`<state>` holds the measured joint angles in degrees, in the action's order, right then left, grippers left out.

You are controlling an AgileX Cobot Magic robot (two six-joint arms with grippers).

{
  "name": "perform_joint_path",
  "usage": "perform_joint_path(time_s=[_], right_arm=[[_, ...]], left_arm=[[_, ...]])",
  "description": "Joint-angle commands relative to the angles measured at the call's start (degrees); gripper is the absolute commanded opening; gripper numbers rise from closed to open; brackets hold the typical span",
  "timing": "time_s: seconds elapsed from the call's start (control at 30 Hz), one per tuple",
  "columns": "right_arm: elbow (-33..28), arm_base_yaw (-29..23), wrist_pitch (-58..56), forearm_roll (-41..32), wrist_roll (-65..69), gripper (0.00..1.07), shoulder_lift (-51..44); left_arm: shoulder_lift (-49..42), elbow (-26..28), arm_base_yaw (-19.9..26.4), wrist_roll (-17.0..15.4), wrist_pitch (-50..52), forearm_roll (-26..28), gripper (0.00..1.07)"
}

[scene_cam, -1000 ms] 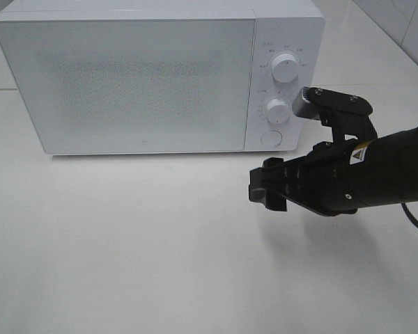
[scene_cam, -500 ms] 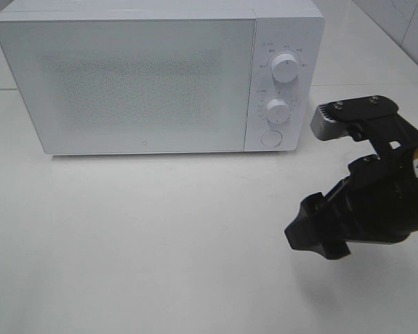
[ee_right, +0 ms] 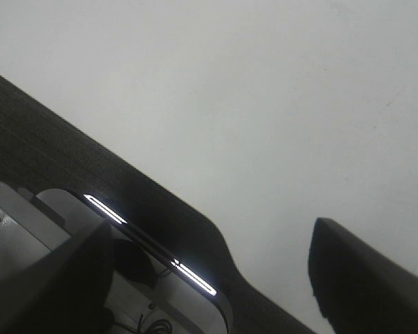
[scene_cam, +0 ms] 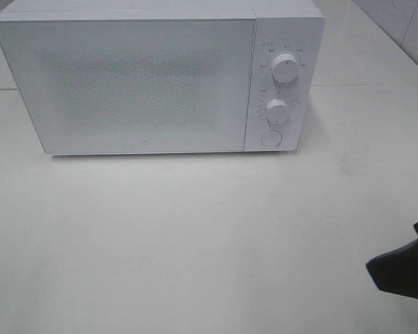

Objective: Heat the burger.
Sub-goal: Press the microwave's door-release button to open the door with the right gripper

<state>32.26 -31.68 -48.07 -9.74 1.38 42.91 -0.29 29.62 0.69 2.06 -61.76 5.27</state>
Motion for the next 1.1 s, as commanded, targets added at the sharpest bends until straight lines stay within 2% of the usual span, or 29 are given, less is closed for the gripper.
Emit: perform_joint_path(time_s=[0.03,0.17,0.23,0.3,0.33,0.37,0.4,0.47,0.6,0.73,1.1], right_arm=[[0.06,0.34,-3.09,0.69,-0.92,0.76,-5.44],[0.0,0.69,-5.61,1.55,-0.92,0.76,-12.26],[0.0,2.69,-6.88,1.49,-0.74,0.76,-14.67],[0.0,7.91,-8.54,1.49,-0.86,0.76,-18.62],[0.0,7.91,-8.54,1.49,-0.86,0.76,-18.62],[0.0,11.4,-9.05,1.6,-1.38,0.76,-21.03],[0.0,11.4,-9.05,1.6,-1.38,0.76,-21.03],[0.0,15.64,-9.05,1.72,-1.38,0.76,-24.87],[-0.52,17.82,-8.82,2.18,-1.38,0.76,-28.53],[-3.95,20.68,-9.05,2.75,-1.03,0.76,-34.21],[-3.84,25.04,-9.0,2.86,-0.92,0.76,-44.92]], left_arm=[[-1.32,0.0,0.06,-0.06,0.34,0.4,1.0],[-1.32,0.0,0.06,-0.06,0.34,0.4,1.0],[-1.32,0.0,0.06,-0.06,0.34,0.4,1.0],[-1.32,0.0,0.06,-0.06,0.34,0.4,1.0],[-1.32,0.0,0.06,-0.06,0.34,0.4,1.0],[-1.32,0.0,0.06,-0.06,0.34,0.4,1.0],[-1.32,0.0,0.06,-0.06,0.34,0.4,1.0],[-1.32,0.0,0.06,-0.06,0.34,0.4,1.0],[-1.32,0.0,0.06,-0.06,0.34,0.4,1.0],[-1.32,0.0,0.06,-0.06,0.34,0.4,1.0],[-1.32,0.0,0.06,-0.06,0.34,0.4,1.0]])
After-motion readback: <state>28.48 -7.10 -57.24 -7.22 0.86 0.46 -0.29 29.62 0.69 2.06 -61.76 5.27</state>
